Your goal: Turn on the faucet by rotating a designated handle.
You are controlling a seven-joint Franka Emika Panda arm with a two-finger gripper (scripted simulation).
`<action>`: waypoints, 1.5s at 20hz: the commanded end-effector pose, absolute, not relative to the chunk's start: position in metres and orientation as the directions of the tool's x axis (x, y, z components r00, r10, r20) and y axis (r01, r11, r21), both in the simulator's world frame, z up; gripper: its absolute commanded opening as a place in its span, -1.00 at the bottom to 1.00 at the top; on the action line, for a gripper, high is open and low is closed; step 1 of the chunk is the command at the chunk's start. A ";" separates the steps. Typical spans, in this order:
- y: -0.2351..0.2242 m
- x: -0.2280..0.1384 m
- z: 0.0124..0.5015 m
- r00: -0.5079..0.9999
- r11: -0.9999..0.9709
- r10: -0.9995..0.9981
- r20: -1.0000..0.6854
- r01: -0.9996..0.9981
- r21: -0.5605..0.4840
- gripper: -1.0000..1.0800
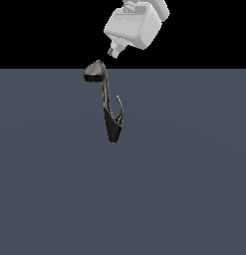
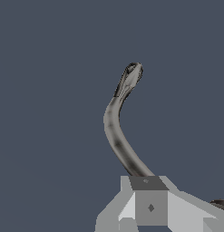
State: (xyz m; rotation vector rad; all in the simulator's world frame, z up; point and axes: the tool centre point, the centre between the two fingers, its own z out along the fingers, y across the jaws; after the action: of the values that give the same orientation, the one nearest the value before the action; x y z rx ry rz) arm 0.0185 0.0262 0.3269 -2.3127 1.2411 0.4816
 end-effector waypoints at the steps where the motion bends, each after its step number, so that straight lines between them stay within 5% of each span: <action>1: 0.024 0.033 0.307 0.460 -0.415 -0.700 -0.546 -0.885 -0.213 -1.00; 16: 0.010 0.091 0.198 0.082 -0.077 -0.718 -0.691 -0.996 -0.039 -1.00; 30: 0.008 0.096 0.178 0.014 -0.019 -0.707 -0.707 -1.000 -0.001 -1.00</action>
State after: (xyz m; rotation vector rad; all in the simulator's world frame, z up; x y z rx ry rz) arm 0.0973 0.0072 0.1777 -1.7790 1.7455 0.7361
